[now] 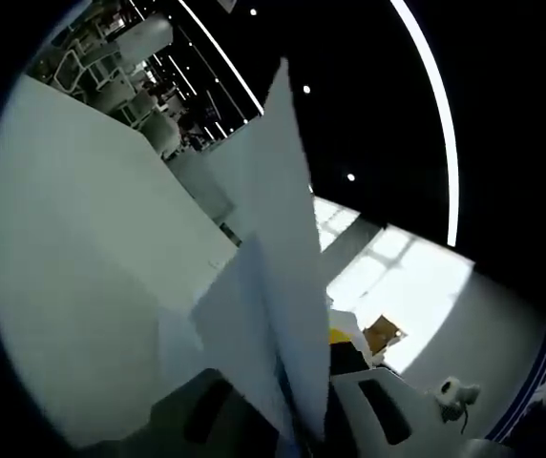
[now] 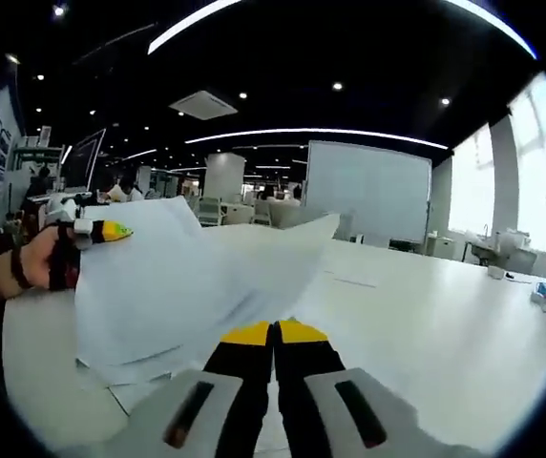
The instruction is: Organize the stack of printing papers by aligning and flattening the scattered papers on the table
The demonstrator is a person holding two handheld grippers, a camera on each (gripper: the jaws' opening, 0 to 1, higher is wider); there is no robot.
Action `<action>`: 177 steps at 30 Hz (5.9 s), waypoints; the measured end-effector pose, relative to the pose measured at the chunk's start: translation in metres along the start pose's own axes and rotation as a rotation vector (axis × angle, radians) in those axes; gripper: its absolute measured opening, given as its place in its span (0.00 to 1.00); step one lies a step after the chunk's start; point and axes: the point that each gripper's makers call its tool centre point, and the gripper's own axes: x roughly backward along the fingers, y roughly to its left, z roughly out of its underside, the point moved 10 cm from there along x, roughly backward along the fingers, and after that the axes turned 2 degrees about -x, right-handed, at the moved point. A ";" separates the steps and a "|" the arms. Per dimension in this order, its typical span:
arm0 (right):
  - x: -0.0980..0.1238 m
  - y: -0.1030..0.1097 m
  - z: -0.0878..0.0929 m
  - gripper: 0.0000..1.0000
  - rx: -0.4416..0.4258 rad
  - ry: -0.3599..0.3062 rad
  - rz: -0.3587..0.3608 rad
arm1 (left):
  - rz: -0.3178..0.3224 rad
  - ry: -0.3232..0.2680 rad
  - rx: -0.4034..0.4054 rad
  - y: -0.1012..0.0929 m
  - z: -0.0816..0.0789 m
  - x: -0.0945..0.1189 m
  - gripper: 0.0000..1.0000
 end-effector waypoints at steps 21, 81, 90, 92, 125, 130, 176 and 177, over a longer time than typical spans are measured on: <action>0.011 -0.018 -0.016 0.00 -0.116 -0.098 -0.009 | -0.005 0.001 -0.001 0.000 0.001 0.000 0.07; 0.022 -0.018 -0.046 0.00 -0.310 -0.268 -0.139 | -0.006 0.007 0.014 0.000 0.003 0.000 0.07; 0.025 -0.019 -0.052 0.00 -0.315 -0.291 -0.158 | -0.006 0.007 0.013 -0.002 0.004 0.000 0.07; 0.025 -0.019 -0.054 0.00 -0.315 -0.298 -0.160 | -0.005 0.007 0.014 -0.003 0.005 0.000 0.07; 0.033 -0.018 -0.098 0.00 -0.388 -0.469 -0.246 | -0.005 0.010 0.017 0.001 0.003 -0.001 0.07; 0.035 -0.017 -0.103 0.00 -0.376 -0.474 -0.258 | -0.004 0.010 0.016 0.001 0.003 -0.001 0.07; 0.008 0.003 -0.160 0.00 -0.363 -0.611 -0.374 | -0.003 0.014 0.036 -0.002 0.007 -0.002 0.07; 0.006 0.004 -0.161 0.00 -0.361 -0.602 -0.380 | -0.003 0.014 0.036 -0.002 0.007 -0.002 0.07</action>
